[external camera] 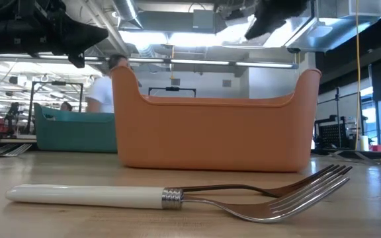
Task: Sort silverware by color (type)
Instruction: Put the orange fork into the orange bin
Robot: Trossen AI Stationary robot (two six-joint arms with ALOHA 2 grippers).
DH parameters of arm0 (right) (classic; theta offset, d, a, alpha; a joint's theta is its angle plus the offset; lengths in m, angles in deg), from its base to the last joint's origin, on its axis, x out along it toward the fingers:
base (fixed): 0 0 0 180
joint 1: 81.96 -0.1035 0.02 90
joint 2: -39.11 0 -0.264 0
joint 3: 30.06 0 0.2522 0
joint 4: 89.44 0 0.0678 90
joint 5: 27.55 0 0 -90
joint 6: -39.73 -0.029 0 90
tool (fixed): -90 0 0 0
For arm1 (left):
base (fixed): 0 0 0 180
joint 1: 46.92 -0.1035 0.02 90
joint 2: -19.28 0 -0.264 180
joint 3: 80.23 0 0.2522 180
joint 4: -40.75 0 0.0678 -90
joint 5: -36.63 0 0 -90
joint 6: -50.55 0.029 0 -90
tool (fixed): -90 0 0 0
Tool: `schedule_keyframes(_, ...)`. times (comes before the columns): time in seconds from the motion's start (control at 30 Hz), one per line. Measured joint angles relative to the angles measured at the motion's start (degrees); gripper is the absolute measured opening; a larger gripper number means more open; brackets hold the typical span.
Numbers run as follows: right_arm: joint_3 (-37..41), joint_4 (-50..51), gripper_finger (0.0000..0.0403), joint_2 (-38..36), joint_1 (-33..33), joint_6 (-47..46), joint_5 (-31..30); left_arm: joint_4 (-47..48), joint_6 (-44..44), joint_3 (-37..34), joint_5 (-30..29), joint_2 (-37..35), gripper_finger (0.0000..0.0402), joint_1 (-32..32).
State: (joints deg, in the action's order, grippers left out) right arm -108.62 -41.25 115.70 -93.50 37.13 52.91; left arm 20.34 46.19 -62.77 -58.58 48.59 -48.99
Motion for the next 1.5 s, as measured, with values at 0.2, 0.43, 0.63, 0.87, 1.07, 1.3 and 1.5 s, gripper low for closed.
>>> schedule_keyframes(0.2, 5.81, 3.26, 0.0088, -6.12, -1.98, -7.78, -7.34, -0.12, 0.00, 0.00, -0.03, -0.02, 0.0006, 0.00)
schedule_keyframes(0.43, 13.46, 5.23, 0.0088, -15.70, 4.21, -12.66, -20.39, -0.11, -0.07, 0.00, -0.15, -0.01, 0.0006, 0.02)
schedule_keyframes(0.63, 17.39, 5.18, 0.0088, -17.88, 18.68, -12.32, -21.34, -0.08, -0.04, 0.00, -2.97, -0.01, 0.0006, 0.02)
schedule_keyframes(0.87, 20.58, 0.04, 0.0088, -15.46, 35.93, -7.46, -15.45, 0.05, -0.44, 0.00, -4.03, -0.01, 0.0006, 0.02)
schedule_keyframes(1.07, 21.66, -1.82, 0.0137, -10.71, 48.16, -5.86, -5.51, 0.07, -1.29, 0.00, -2.85, 0.00, 0.0006, 0.00)
schedule_keyframes(1.3, 21.66, -3.83, 0.0226, -2.10, 56.51, -1.38, -4.15, 0.07, -1.32, 0.00, -2.85, 0.00, 0.0006, 0.00)
schedule_keyframes(1.5, 21.64, -8.77, 0.0240, 5.40, 59.93, 3.49, -2.82, 0.07, -1.75, 0.00, -2.85, -0.02, 0.0006, 0.00)
